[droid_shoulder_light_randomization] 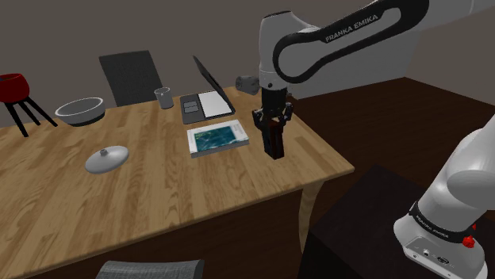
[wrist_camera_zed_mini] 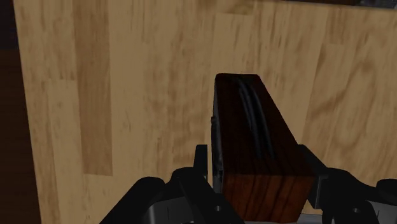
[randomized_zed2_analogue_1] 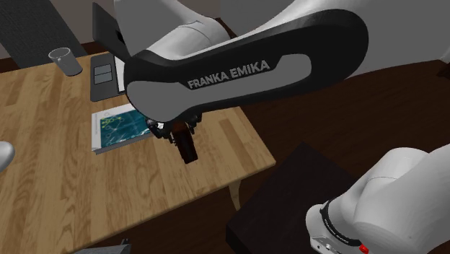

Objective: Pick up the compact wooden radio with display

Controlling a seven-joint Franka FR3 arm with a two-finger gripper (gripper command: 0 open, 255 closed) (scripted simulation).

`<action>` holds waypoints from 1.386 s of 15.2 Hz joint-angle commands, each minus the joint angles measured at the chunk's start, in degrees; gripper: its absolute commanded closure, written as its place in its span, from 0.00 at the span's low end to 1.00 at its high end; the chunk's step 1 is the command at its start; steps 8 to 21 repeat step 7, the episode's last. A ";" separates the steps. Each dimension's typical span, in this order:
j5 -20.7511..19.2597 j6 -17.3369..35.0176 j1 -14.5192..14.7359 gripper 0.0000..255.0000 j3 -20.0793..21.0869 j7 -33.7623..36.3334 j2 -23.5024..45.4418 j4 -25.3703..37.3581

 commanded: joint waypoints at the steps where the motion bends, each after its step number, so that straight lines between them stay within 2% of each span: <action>1: 0.06 -1.50 -0.04 1.00 -0.09 -0.07 -0.33 1.20; 5: 0.24 -4.57 -0.09 1.00 -0.26 -0.17 -1.11 3.53; 21: 0.24 -4.69 -0.10 1.00 -0.27 -0.17 -1.14 3.62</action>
